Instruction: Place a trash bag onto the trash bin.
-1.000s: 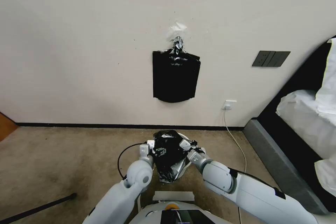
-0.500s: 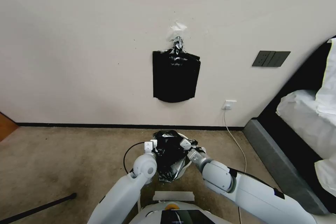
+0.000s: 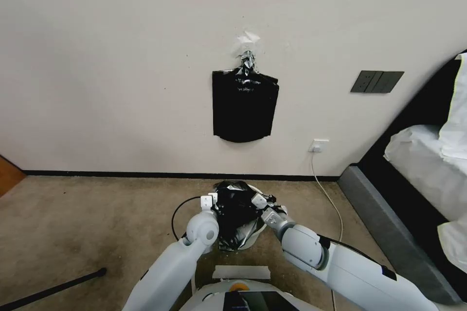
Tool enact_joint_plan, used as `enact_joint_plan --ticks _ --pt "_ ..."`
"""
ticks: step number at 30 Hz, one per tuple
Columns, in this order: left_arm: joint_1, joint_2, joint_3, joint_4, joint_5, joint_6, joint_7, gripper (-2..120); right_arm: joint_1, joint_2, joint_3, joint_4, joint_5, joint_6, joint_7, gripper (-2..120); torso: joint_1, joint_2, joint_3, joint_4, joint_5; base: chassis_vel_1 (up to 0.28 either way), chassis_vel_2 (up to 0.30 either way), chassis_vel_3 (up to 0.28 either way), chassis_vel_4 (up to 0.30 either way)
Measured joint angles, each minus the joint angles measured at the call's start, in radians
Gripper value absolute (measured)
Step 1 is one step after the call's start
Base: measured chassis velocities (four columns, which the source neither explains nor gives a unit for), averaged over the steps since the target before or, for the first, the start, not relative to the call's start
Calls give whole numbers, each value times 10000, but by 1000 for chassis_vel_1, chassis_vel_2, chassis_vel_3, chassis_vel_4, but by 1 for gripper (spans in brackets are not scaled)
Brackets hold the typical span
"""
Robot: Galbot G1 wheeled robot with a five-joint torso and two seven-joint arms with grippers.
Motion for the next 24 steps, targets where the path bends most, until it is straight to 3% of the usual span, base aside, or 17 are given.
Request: enact_joint_plan --ticks 4,8,9,11,12,13,15,16,19,24 --pt "140 109 -77 -75 155 -304 358 3 -64 30 219 5 52 329 179 0 0 -1 1 2 1 0 0 0 0" --pt "612 469 -275 -342 1386 -1145 1822 3 31 -44 681 -79 220 978 270 0 0 -1 2 3 -2 0 0 0 0" --pt "612 469 -275 -342 1386 -1145 1822 3 31 -44 681 -79 220 978 270 0 0 -1 2 3 -2 0 0 0 0" --pt "922 745 -458 -617 2668 -1873 3093 3 254 -250 894 -156 494 1275 316 0 0 -1 2 7 2 0 0 0 0" --pt "922 745 -458 -617 2668 -1873 3093 3 254 -250 894 -156 494 1275 316 0 0 -1 2 7 2 0 0 0 0" --pt "1007 853 -516 -718 3059 -2149 3580 3 357 -357 961 -165 636 1307 319 0 1 -1 2 6 1 0 0 0 0" --pt "1059 920 -557 -807 3271 -2289 3875 3 418 -427 993 -172 720 1332 319 0 1 -1 2 5 2 0 0 0 0" --pt "1159 1069 -660 -1000 3635 -2475 4392 3 585 -610 1047 -194 900 1451 319 0 0 -1 2 2 0 0 0 0 0" --pt "1342 1416 -877 -1460 4084 -2691 5174 3 1017 -1048 1081 -213 1261 1622 294 0 1 -1 2 4 1 0 0 0 0" --pt "1471 1659 -1124 -1848 4188 -2886 5580 3 1400 -1464 1098 -199 1812 1630 307 0 1 -1 2 4 2 0 0 0 0"
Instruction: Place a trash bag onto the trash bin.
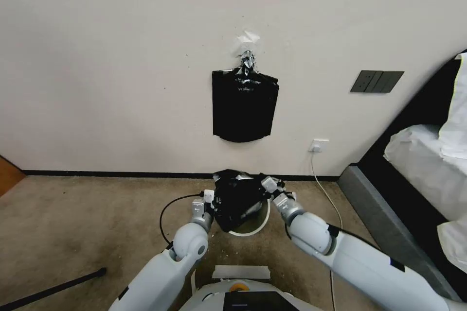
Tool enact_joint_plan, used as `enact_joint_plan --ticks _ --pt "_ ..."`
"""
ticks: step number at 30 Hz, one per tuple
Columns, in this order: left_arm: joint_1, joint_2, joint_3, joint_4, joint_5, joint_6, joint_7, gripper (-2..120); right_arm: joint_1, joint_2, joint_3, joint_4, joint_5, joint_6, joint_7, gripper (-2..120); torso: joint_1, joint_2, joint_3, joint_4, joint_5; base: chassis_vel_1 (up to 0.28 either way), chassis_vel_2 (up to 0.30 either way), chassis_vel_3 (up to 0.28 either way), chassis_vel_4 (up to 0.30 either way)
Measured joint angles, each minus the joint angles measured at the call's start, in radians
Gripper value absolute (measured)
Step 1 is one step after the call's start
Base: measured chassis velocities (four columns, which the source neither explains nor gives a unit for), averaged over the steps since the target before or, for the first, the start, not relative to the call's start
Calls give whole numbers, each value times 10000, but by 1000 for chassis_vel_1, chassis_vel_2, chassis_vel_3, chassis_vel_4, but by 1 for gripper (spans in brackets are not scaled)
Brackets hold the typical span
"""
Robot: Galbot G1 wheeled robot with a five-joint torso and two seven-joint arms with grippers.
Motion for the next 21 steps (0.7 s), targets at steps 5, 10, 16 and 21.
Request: enact_joint_plan --ticks 5,10,16,21 --pt "134 288 -321 -318 -93 -531 386 3 246 -738 79 50 728 2 -5 0 0 0 0 -1 0 0 0 0 0" --pt "232 303 -563 -360 -446 -1753 677 3 -132 -1299 453 59 1293 339 -191 0 0 0 0 0 -2 0 0 0 0" --pt "336 27 -883 -468 -1860 -2342 289 3 -2115 -1718 2203 670 1609 1031 -1034 0 0 0 -1 -1 -5 0 0 0 0" --pt "343 -57 -1017 -565 -2760 -2358 -33 3 -3015 -1632 2772 784 1405 1432 -1312 0 0 0 -1 -2 -2 0 0 0 0"
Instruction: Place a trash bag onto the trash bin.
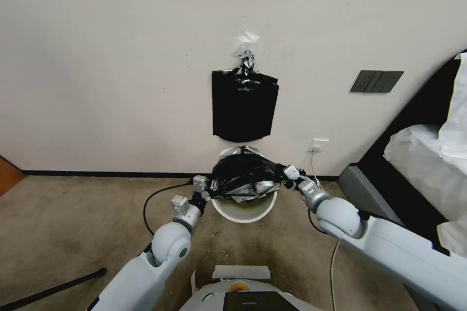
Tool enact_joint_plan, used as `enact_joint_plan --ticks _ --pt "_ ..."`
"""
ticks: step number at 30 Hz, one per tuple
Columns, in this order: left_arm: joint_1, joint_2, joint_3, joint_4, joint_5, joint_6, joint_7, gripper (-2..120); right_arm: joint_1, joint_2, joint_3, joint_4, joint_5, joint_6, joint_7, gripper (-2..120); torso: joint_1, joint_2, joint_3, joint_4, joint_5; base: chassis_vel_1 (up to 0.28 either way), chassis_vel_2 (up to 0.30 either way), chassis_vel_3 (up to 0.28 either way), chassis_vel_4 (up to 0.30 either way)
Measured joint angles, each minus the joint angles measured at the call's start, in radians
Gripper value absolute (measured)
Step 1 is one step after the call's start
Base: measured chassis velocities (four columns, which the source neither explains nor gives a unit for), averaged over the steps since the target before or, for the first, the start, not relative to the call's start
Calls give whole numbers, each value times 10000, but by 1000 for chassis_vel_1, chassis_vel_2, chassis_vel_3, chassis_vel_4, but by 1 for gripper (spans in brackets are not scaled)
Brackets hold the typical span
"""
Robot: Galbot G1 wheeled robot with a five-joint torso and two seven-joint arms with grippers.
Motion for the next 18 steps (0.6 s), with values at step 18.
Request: enact_joint_plan --ticks 18 --pt "355 15 -424 -454 -1282 297 -540 3 -2078 2062 330 -94 -330 1026 46 0 0 0 0 0 -1 0 0 0 0"
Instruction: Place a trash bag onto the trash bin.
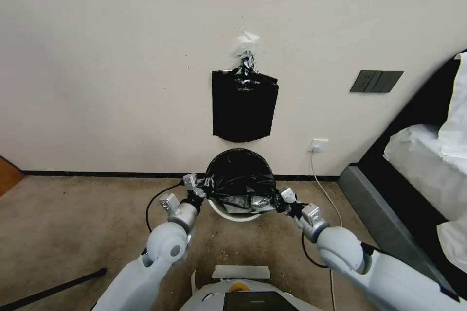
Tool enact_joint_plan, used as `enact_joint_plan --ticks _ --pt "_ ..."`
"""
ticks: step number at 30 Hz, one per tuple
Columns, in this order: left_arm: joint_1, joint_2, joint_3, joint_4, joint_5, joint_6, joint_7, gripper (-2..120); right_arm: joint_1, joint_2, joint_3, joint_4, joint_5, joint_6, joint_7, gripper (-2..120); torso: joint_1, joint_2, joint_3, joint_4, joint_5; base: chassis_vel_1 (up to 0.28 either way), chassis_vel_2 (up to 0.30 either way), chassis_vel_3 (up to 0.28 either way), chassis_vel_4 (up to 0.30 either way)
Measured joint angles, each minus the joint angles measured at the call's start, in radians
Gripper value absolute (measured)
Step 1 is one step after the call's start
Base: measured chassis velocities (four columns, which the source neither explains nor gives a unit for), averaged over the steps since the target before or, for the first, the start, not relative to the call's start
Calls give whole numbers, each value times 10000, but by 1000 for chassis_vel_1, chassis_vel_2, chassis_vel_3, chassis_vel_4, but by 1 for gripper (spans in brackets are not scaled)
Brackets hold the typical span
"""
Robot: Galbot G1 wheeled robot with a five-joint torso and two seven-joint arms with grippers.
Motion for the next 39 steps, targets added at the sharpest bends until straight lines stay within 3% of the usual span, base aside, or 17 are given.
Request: enact_joint_plan --ticks 6,10,12,13,16,18,20,25,27,37,39 --pt "106 67 -227 237 221 420 -399 3 -417 385 504 313 17 32 800 24 0 0 0 1 1 0 0 0 0" --pt "74 82 -309 325 202 512 -537 3 -798 440 826 578 -99 99 820 32 0 0 1 1 1 0 0 0 0" --pt "-12 106 -391 383 74 647 -712 3 -1549 539 1415 1054 -649 283 586 45 0 0 1 1 1 0 0 0 0" --pt "-12 106 -391 383 74 647 -712 3 -1549 539 1415 1054 -649 283 586 45 0 0 1 1 1 0 0 0 0" --pt "-68 130 -422 391 -22 837 -913 3 -2890 586 2327 1554 -1929 1074 -649 61 0 0 1 0 2 0 0 0 0" --pt "-69 133 -421 389 -49 872 -942 3 -3243 578 2512 1644 -2317 1372 -1045 64 0 0 1 0 1 0 0 0 0" --pt "-73 118 -390 319 -144 997 -1073 3 -4098 558 2871 1760 -3573 2376 -2137 74 0 0 0 -4 -2 0 0 0 0" --pt "-79 105 -279 176 -205 1175 -1213 3 -4309 606 2875 1661 -4680 3160 -2952 89 0 0 1 1 1 0 0 0 0" --pt "-35 94 -145 -35 -190 1305 -1232 3 -3856 638 2413 1423 -5551 3421 -3200 99 0 0 0 2 3 0 0 0 0" --pt "-37 48 14 -117 -72 1343 -1164 3 -3467 629 2194 1323 -5747 3441 -2926 70 0 1 1 2 1 0 0 0 0" --pt "-53 27 34 -117 -87 1367 -1158 3 -3349 620 2132 1208 -5923 3478 -2923 59 0 0 0 1 2 0 0 0 0"
